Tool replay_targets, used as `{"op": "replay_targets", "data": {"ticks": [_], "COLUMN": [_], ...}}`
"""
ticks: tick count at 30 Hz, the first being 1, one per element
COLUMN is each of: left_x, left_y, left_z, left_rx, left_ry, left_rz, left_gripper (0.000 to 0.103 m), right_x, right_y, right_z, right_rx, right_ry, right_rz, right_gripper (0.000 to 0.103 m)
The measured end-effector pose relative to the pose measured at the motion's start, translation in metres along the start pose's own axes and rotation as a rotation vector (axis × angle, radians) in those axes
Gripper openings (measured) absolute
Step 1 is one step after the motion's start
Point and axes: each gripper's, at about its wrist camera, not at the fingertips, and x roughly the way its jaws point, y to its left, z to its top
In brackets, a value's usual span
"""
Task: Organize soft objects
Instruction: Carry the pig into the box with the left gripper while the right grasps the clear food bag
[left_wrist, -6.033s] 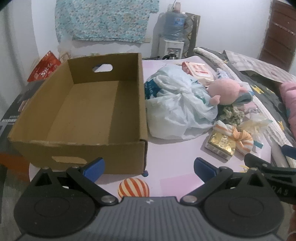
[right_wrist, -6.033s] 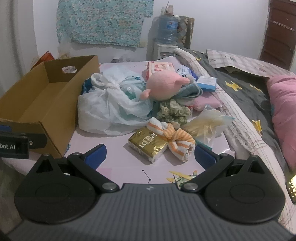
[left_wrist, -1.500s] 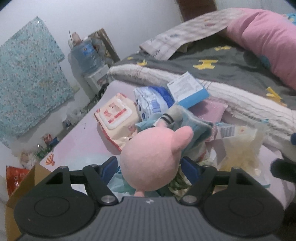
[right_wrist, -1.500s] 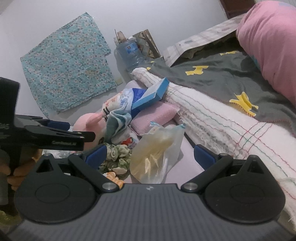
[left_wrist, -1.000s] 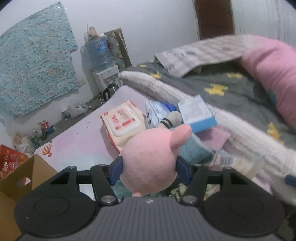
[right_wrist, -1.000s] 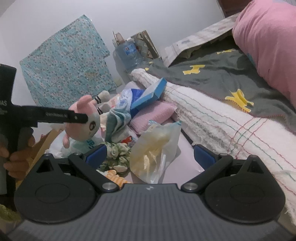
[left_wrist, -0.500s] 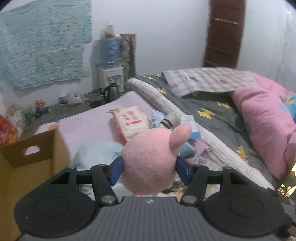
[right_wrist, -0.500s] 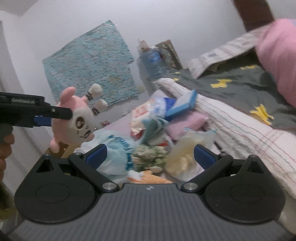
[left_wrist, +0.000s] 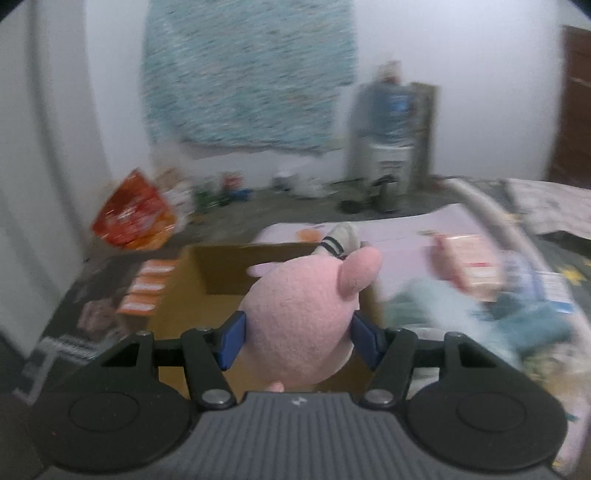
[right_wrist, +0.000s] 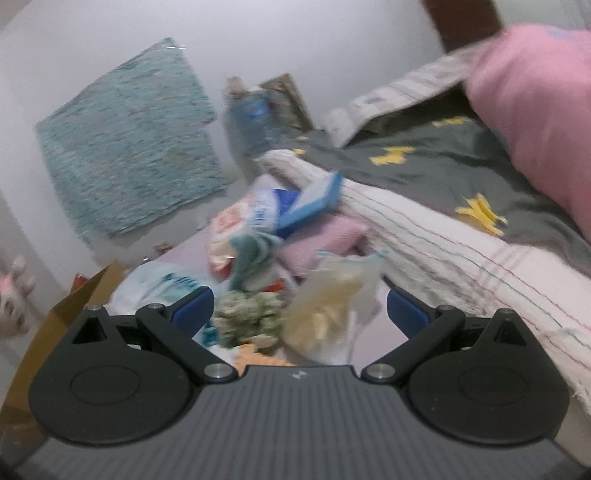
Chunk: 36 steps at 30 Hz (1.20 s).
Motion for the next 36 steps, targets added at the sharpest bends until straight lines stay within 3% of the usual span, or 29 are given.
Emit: {"op": "replay_targets", "data": {"ticks": [5, 12, 14, 16, 18, 21, 28, 32, 36], "left_x": [0.044, 0.073, 0.076, 0.079, 0.081, 0.081, 0.077, 0.076, 0.088], "left_y": [0.025, 0.04, 0.038, 0.036, 0.038, 0.036, 0.049, 0.055, 0.06], "left_z": [0.004, 0.002, 0.002, 0.0, 0.001, 0.001, 0.007, 0.011, 0.014], "left_rx": [-0.019, -0.014, -0.009, -0.007, -0.009, -0.009, -0.008, -0.003, 0.005], "left_ry": [0.06, 0.083, 0.082, 0.082, 0.082, 0.077, 0.041, 0.032, 0.047], "left_rz": [0.042, 0.022, 0.02, 0.021, 0.018, 0.021, 0.032, 0.042, 0.065], "left_gripper": [0.062, 0.062, 0.063, 0.063, 0.063, 0.063, 0.063, 0.063, 0.063], "right_x": [0.036, 0.08, 0.092, 0.102, 0.104, 0.093, 0.031, 0.018, 0.05], "right_y": [-0.021, -0.045, -0.049, -0.051, -0.049, -0.04, -0.005, 0.037, 0.104], "right_z": [-0.002, -0.008, -0.01, -0.011, -0.01, -0.006, 0.021, 0.044, 0.068], "right_rx": [0.128, 0.31, 0.336, 0.353, 0.345, 0.294, 0.142, 0.073, 0.015], "right_ry": [0.069, 0.127, 0.138, 0.145, 0.149, 0.118, -0.038, -0.073, 0.012], "right_rz": [0.015, 0.041, 0.046, 0.054, 0.052, -0.005, -0.061, 0.065, 0.3], "right_gripper": [0.092, 0.079, 0.071, 0.048, 0.039, 0.035, 0.034, 0.034, 0.034]}}
